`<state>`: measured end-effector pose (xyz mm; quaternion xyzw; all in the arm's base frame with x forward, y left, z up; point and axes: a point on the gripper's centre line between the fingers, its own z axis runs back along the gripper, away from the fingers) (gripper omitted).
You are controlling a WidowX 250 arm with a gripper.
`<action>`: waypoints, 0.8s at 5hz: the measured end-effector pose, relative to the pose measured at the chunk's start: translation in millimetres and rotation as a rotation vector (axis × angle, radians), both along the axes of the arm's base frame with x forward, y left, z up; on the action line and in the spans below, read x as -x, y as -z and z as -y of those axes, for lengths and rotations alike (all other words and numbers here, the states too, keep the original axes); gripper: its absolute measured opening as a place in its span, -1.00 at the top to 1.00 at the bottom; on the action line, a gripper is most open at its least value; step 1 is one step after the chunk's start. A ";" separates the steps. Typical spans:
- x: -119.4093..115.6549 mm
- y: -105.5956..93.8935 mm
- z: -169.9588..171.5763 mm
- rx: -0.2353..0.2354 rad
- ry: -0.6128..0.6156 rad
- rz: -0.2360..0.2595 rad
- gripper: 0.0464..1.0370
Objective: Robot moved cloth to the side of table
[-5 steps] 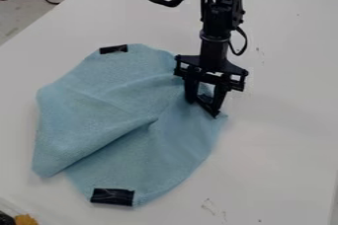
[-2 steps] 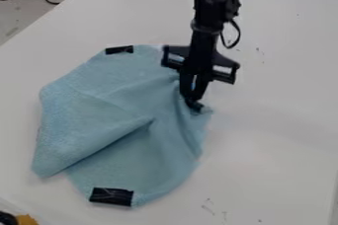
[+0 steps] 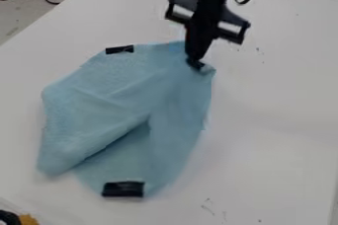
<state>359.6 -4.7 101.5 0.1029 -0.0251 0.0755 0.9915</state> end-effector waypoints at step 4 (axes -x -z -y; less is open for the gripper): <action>-63.2 45.6 34.5 0.180 0.068 0.060 0.65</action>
